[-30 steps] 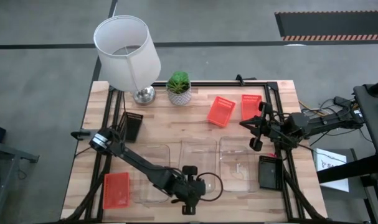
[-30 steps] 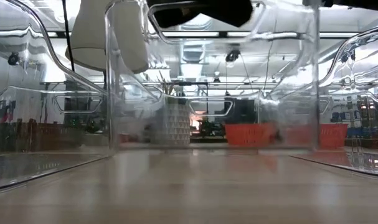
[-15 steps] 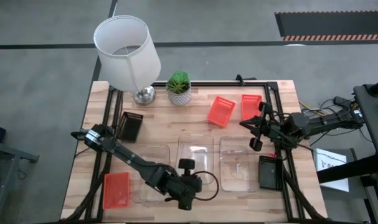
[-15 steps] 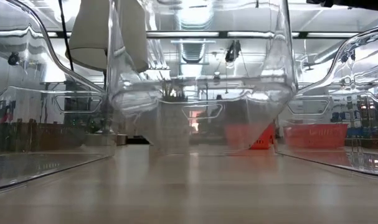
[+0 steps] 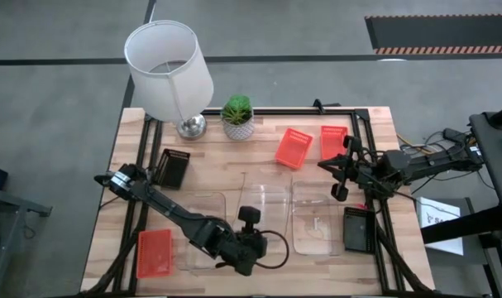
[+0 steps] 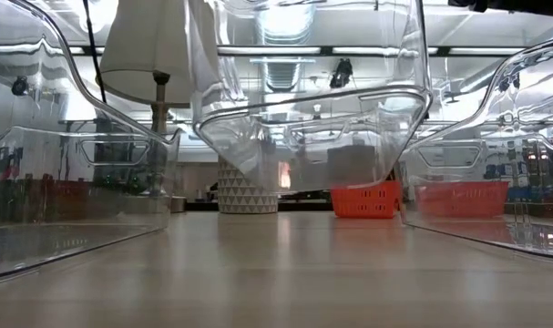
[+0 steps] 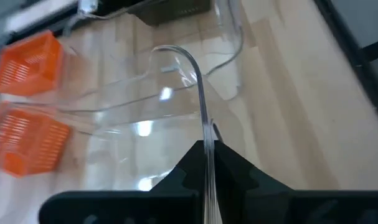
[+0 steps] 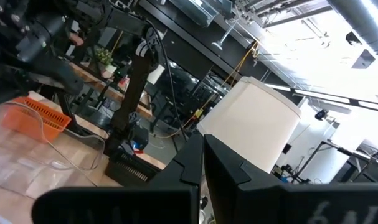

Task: Stack baskets by color
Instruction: Stack the center transparent bin on the left transparent bin

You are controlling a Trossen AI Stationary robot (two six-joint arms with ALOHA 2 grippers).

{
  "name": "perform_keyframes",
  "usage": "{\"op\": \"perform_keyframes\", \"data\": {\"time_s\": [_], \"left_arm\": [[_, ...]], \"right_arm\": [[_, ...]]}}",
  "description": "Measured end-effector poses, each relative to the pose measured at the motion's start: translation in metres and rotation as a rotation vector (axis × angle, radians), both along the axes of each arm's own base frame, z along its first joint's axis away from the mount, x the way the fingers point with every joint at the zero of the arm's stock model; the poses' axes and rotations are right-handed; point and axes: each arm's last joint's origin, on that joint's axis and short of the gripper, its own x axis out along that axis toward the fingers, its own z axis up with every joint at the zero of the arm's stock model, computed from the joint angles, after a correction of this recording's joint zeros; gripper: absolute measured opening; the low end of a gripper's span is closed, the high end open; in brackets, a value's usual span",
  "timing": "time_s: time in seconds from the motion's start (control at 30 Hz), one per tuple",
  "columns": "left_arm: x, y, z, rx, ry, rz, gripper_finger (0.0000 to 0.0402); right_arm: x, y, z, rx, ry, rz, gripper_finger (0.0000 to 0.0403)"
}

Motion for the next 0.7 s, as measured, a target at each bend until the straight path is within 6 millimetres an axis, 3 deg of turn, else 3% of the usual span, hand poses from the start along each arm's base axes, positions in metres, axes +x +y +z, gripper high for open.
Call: {"op": "perform_keyframes", "data": {"time_s": [0.47,0.7], "left_arm": [[-0.029,0.003,0.044,0.309,-0.097,-0.072,0.0000],[-0.055,-0.007,0.068,0.311,-0.172,-0.088,0.0000]], "right_arm": [[0.000,-0.002,-0.001,0.012,0.017,-0.071,0.0009],[0.001,-0.002,-0.002,0.010,0.027,-0.071,0.0009]]}}
